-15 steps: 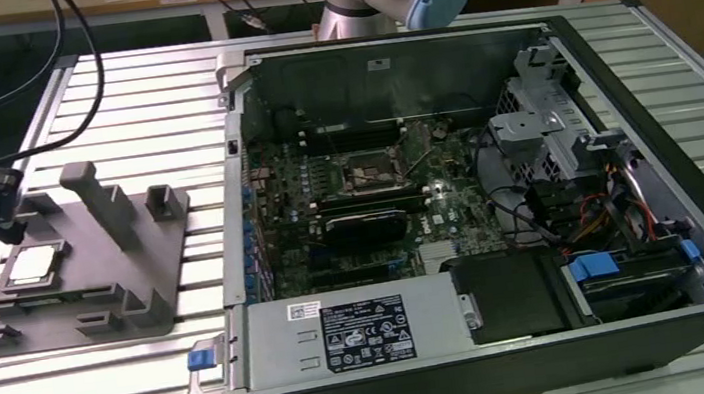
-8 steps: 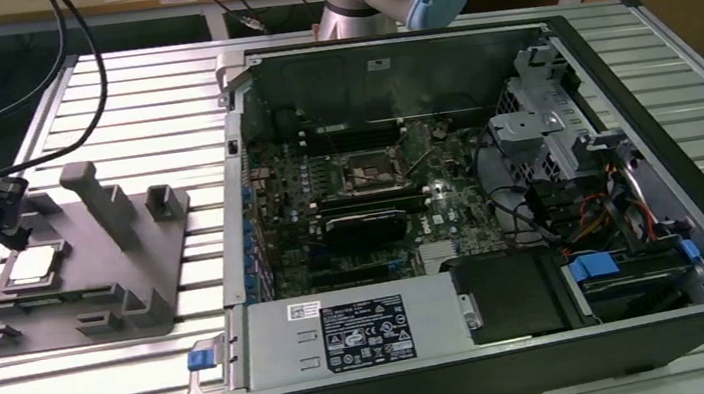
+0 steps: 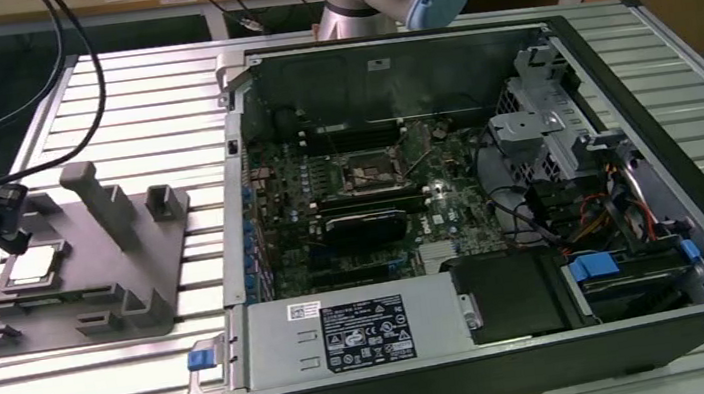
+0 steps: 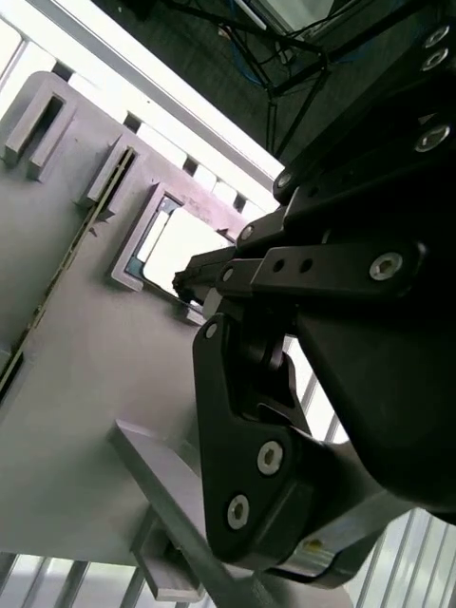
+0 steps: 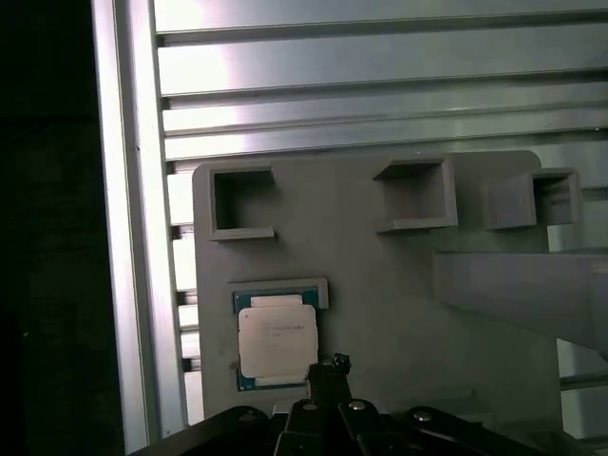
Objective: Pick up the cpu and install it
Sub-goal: 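Pick up the cpu and move it towards the insertion slot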
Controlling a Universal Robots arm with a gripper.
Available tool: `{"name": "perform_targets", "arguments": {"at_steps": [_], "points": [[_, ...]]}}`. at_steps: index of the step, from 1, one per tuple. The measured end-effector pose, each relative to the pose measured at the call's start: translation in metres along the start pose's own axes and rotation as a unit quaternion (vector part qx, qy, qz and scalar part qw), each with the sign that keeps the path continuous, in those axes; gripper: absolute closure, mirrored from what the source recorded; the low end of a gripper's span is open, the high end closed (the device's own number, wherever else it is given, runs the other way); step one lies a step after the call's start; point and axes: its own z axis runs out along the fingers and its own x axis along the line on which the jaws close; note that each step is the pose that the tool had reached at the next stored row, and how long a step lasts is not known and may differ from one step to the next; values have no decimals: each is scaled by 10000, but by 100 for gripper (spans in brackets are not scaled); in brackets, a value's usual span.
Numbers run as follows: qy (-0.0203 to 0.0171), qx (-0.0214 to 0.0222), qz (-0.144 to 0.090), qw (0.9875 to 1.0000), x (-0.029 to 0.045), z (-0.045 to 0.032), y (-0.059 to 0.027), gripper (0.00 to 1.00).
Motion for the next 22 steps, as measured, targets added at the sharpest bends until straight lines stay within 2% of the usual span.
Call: {"name": "perform_targets", "arguments": {"at_steps": [6,15,22], "points": [[0,2,28,10000,28,42,-5,89],[37,7,30,10000,46,136,-13,89],[38,6,30,10000,89,190,-20,89]]}}
